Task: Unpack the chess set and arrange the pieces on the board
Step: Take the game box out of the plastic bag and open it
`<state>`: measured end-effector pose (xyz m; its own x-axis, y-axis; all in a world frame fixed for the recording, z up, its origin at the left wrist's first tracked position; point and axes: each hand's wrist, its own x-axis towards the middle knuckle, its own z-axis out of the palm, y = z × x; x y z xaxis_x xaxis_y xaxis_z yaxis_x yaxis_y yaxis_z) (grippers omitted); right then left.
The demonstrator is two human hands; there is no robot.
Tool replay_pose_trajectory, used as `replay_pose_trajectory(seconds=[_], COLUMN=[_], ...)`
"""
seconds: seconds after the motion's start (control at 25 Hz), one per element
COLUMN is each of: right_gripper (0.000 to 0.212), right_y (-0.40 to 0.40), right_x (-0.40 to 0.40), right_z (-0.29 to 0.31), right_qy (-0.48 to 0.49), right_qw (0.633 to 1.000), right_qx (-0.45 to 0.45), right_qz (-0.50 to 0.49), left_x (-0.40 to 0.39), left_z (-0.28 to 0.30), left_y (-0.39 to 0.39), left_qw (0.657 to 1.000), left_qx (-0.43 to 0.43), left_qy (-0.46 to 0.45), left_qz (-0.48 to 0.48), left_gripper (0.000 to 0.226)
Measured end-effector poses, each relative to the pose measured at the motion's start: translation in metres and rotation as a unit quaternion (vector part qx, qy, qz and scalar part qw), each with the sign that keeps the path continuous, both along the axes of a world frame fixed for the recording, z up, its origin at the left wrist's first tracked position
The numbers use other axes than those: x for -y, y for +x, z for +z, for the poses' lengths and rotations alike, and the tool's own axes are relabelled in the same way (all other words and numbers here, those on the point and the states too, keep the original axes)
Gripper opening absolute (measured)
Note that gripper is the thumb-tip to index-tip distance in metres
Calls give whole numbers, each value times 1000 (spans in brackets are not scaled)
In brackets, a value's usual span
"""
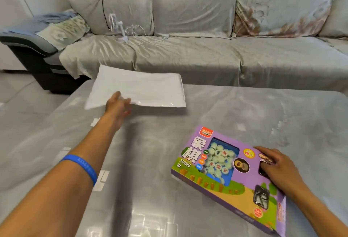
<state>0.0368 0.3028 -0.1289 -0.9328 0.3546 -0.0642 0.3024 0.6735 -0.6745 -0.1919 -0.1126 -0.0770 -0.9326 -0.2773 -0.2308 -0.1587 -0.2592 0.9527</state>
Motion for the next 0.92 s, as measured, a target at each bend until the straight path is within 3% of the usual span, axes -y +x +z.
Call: replay_pose_trajectory(seconds=[0.12, 0.28, 0.4, 0.48, 0.52, 0.56, 0.64, 0.72, 0.8, 0.92], right_gripper=[69, 66, 68, 69, 69, 70, 71, 73, 74, 68], right_y=[-5, -9, -10, -9, -9, -10, -11, -15, -21, -29], right_x=[-5, -8, -6, -5, -4, -5, -3, 3, 11, 19], right_z=[-2, -4, -4, -2, 0, 0, 0, 1, 2, -3], right_qy=[-29, -37, -31, -35, -36, -35, -38, -42, -42, -33], right_qw=[1000, 999, 999, 999, 999, 999, 999, 998, 996, 994], right_qx=[6, 8, 6, 9, 9, 8, 10, 15, 18, 17], right_qz=[5, 14, 16, 17, 17, 18, 24, 46, 74, 99], left_x=[-3, 3, 16, 24, 27, 29, 27, 21, 17, 28], left_z=[-44, -53, -49, -41, -37, -37, -41, -50, -58, -62], left_y=[1, -6, -8, 1, 8, 15, 26, 28, 25, 23], left_qw=[994, 988, 982, 977, 966, 933, 792, 656, 609, 585], left_qx=[84, 104, 115, 126, 122, 99, -25, -76, 2, 24], left_qy=[-63, -117, -131, -148, -206, -330, -610, -724, -736, -762], left_qz=[-33, 17, 70, 87, 101, 103, 8, -198, -295, -276], left_gripper=[49, 33, 61, 67, 64, 58, 49, 53, 55, 53])
